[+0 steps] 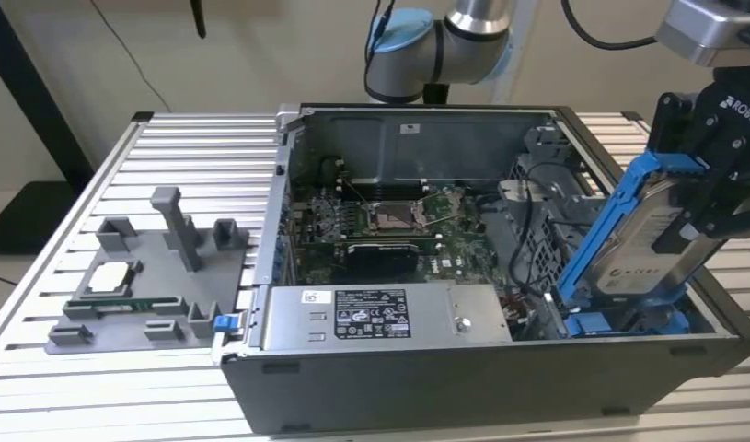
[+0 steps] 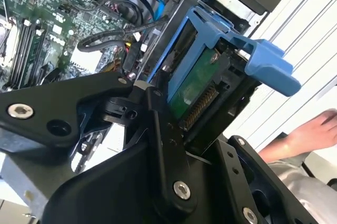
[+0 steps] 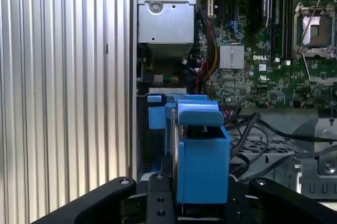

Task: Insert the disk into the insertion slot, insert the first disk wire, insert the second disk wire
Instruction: 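Insert the disk into the insertion slot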

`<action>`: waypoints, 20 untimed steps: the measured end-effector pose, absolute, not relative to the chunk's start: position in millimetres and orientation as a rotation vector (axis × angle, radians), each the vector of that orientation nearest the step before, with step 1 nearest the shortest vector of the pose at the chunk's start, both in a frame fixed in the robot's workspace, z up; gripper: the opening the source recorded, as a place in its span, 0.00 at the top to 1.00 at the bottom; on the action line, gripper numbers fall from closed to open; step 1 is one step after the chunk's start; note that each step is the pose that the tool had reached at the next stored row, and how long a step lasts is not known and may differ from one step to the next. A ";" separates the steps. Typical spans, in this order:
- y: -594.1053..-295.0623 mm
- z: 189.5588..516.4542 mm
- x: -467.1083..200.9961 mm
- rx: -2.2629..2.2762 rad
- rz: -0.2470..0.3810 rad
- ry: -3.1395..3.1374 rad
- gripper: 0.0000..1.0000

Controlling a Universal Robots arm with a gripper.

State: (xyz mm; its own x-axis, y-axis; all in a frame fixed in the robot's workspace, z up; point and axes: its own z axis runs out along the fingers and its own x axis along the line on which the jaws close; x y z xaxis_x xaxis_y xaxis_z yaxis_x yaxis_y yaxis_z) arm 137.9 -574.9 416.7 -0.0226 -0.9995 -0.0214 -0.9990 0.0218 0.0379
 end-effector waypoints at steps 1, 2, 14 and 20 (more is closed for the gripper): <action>-574.6 415.5 138.0 2.188 -0.066 -2.237 1.00; -574.4 414.5 138.2 2.188 -0.066 -2.237 1.00; -574.2 406.2 139.1 2.189 -0.068 -2.238 1.00; -573.9 402.8 140.5 2.189 -0.067 -2.238 1.00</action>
